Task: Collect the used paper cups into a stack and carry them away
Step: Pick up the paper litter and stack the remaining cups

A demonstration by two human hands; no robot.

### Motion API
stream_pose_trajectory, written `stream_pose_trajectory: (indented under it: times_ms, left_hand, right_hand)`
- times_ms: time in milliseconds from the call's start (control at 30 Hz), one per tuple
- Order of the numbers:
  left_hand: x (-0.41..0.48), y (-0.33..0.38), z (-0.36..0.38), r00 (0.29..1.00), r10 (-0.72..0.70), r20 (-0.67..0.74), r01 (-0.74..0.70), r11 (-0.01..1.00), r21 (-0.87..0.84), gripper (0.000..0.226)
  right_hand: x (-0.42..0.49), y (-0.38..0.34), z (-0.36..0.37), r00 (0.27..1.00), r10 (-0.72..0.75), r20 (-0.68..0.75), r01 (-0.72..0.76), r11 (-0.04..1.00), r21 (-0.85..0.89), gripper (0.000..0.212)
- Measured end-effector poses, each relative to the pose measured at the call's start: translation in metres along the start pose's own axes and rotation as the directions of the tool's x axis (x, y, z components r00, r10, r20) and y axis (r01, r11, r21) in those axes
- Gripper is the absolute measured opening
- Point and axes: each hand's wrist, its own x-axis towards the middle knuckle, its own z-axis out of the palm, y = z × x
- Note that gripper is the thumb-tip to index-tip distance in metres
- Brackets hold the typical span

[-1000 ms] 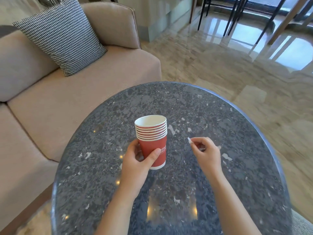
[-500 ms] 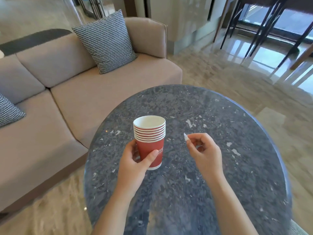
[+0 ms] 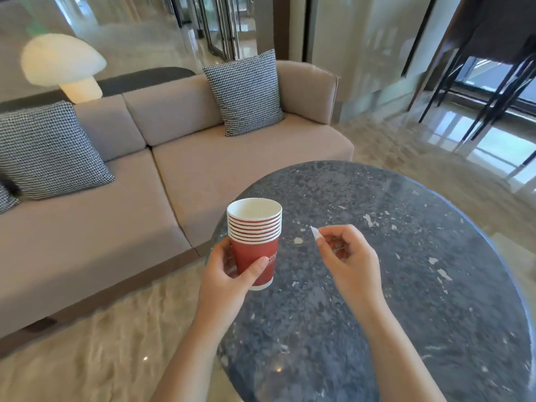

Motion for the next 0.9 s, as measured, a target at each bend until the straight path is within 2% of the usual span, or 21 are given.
stream_pose_trajectory:
  times_ms: [133,400,733,900]
  left_hand:
    - [-0.031,-0.001,-0.049,0.996,0.000,-0.084,0.000,1.000,0.002,0.072]
    - [-0.103,-0.005,-0.144,0.954,0.008,-0.300,-0.037,0.995,-0.092,0.053]
    - [-0.207,-0.037,-0.250,0.843,-0.050,-0.536,-0.032,0.989,-0.142,0.047]
    - [-0.256,-0.050,-0.298,0.728,-0.099,-0.678,-0.034,0.983,-0.181,0.056]
  right_hand:
    - [-0.028,-0.028,0.028,0.993,-0.054,0.106,0.051,0.998,0.030,0.029]
    - [-0.097,-0.085,0.087,0.930,-0.185,0.316,0.182,0.983,0.039,0.029]
    - [-0.197,-0.123,0.171,0.745,-0.309,0.591,0.324,0.942,0.084,0.032]
    - [-0.250,-0.143,0.210,0.636,-0.351,0.687,0.309,0.932,0.189,0.009]
